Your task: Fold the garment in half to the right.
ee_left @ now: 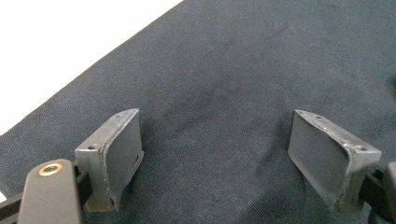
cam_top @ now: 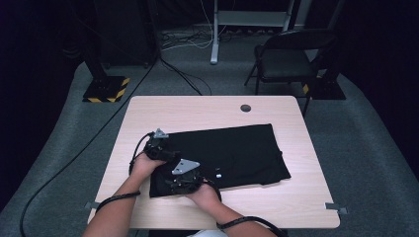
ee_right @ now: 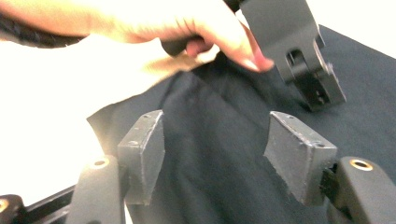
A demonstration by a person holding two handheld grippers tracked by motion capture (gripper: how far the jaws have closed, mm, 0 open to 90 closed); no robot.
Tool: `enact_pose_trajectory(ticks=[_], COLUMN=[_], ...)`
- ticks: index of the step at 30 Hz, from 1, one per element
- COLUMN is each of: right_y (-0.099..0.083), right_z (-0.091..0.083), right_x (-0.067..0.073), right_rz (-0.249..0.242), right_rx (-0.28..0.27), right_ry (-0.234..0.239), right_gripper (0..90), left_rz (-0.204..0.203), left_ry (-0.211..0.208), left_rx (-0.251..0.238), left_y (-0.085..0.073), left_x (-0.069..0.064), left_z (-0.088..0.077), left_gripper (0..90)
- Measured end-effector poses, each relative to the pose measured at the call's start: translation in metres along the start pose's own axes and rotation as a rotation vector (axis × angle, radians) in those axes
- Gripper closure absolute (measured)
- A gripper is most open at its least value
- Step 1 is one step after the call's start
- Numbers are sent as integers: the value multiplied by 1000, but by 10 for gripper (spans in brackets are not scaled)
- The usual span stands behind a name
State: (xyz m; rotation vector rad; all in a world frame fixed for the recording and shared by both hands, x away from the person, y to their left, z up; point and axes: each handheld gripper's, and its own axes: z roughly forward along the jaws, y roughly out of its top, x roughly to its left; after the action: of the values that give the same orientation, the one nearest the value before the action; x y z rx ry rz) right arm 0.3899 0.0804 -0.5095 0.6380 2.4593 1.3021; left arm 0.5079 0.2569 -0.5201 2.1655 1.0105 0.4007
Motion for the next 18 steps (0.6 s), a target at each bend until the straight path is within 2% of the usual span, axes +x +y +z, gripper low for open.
enact_pose_trajectory(ticks=[2,8,13,15,18], right_y=[3,1,-1,1,4], right_z=[1,13,21,20,12], right_x=[1,3,-2,-2,3], right_rz=[20,-6,12,10,6], right_rx=[4,75,110,100,44], right_ry=[35,19,21,17,22], right_gripper=[371,393,367,367,371], left_rz=[0,3,3,4,4], left_ry=[1,3,4,4,4], left_rx=[0,0,-4,-3,-3], left_y=[0,0,-1,-1,-1], left_x=[0,0,0,0,0], left_z=[0,0,0,0,0], left_gripper=[180,180,179,180,180])
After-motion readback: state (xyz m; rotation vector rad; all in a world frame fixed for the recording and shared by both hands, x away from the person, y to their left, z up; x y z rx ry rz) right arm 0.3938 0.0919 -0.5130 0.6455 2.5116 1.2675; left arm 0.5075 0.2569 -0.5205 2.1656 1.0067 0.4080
